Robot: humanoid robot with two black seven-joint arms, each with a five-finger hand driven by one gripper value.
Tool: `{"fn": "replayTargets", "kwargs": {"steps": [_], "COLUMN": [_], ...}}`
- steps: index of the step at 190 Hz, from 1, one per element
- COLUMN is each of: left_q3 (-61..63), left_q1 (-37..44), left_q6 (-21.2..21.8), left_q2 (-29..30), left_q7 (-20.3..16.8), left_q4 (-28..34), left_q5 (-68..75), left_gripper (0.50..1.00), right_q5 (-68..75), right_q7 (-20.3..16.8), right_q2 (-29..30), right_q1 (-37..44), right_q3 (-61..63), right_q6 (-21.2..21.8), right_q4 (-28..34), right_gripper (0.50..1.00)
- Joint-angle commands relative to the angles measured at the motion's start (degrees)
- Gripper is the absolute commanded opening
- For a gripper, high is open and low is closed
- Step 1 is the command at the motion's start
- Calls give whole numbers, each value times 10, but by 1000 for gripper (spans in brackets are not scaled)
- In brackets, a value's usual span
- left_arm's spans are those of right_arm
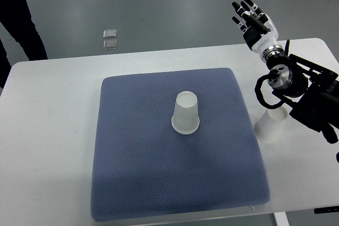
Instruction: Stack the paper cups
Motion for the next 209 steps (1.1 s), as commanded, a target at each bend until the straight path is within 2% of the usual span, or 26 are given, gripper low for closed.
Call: {"fn": "replayTargets", "kwargs": {"steps": [1, 209], "left_q3": [0, 2], "left_q1": [0, -1], "left_q6": [0, 1], "left_q2": [0, 0], "left_q7": [0, -1], "left_q4": [0, 7], "left_q5": [0, -1], "left_gripper": [1000, 1000], "right_q5": [0, -10], "right_q7": [0, -2], "right_q2": [0, -9], "right_q1": [-1, 16], "right_q3": [0, -6], "right_q6": [0, 2], "right_q4": [0, 0], "right_gripper": [913, 913]}}
